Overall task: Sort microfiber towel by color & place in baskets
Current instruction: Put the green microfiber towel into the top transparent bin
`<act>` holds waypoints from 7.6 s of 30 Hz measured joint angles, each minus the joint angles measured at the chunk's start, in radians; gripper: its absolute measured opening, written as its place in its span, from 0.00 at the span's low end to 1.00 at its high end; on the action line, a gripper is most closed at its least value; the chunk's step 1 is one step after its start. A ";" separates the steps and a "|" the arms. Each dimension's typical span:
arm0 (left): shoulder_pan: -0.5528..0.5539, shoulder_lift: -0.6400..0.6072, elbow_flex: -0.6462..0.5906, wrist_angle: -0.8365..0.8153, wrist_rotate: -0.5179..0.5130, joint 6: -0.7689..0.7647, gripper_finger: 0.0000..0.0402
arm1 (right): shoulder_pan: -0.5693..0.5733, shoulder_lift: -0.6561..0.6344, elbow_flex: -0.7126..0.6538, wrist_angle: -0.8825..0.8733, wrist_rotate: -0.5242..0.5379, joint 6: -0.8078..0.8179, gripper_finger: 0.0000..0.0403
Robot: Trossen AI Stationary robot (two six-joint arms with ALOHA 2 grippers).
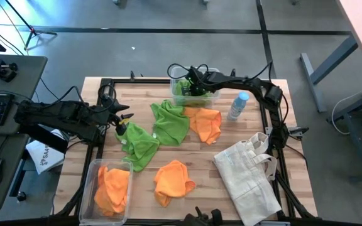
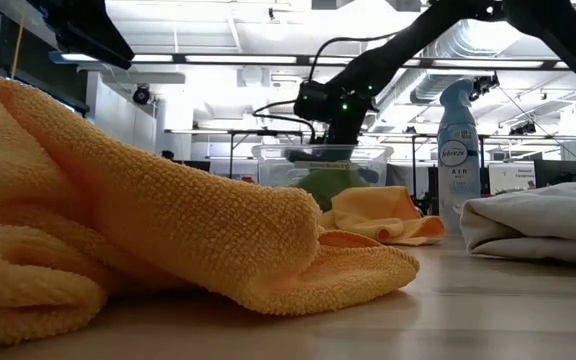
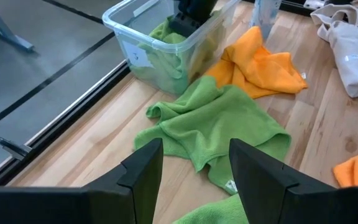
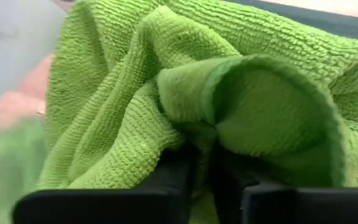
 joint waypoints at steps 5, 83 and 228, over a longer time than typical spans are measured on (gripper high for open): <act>0.000 0.000 0.000 -0.001 0.018 0.000 0.43 | 0.000 -0.025 0.000 0.016 -0.027 0.007 0.27; -0.087 0.426 0.092 0.248 0.252 -0.080 0.33 | 0.970 -0.785 -0.712 0.041 0.239 0.283 0.00; 0.601 1.302 0.932 0.480 0.466 0.722 0.00 | 0.969 -0.785 -0.711 0.092 0.579 0.391 0.00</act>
